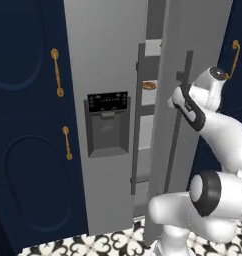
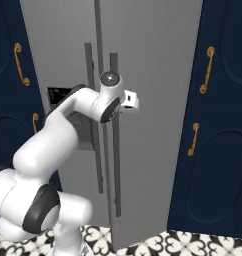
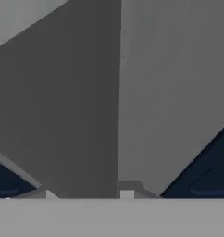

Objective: Take the strawberry from the fridge and place it on top of the pancake, located on the dining counter.

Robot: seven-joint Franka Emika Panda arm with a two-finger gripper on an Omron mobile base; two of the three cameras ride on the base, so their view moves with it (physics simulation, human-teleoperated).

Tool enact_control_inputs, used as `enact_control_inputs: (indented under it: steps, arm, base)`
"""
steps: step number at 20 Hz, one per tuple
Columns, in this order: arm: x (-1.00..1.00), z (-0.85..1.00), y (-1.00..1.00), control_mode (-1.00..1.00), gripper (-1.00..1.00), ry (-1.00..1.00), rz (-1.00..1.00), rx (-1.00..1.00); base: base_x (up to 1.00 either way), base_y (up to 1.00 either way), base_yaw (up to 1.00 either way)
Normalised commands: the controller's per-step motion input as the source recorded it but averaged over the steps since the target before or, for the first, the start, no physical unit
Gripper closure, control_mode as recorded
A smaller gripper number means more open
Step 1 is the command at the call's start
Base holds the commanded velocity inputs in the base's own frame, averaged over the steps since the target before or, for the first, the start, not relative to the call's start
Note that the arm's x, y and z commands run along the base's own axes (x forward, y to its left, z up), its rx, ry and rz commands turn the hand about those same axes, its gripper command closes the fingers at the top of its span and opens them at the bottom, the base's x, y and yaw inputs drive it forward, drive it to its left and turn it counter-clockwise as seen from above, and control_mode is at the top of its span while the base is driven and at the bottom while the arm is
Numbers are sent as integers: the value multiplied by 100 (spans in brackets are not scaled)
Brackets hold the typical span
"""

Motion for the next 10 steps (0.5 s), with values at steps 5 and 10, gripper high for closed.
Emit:
enact_control_inputs:
  steps: [5, 10]
  arm:
    - [-96, -6, -100, -100, 100, 6, 0, 21]
    - [-91, 1, -44, -100, -100, 4, -6, 6]
  base:
    - [0, 0, 0]
    - [0, 0, 0]
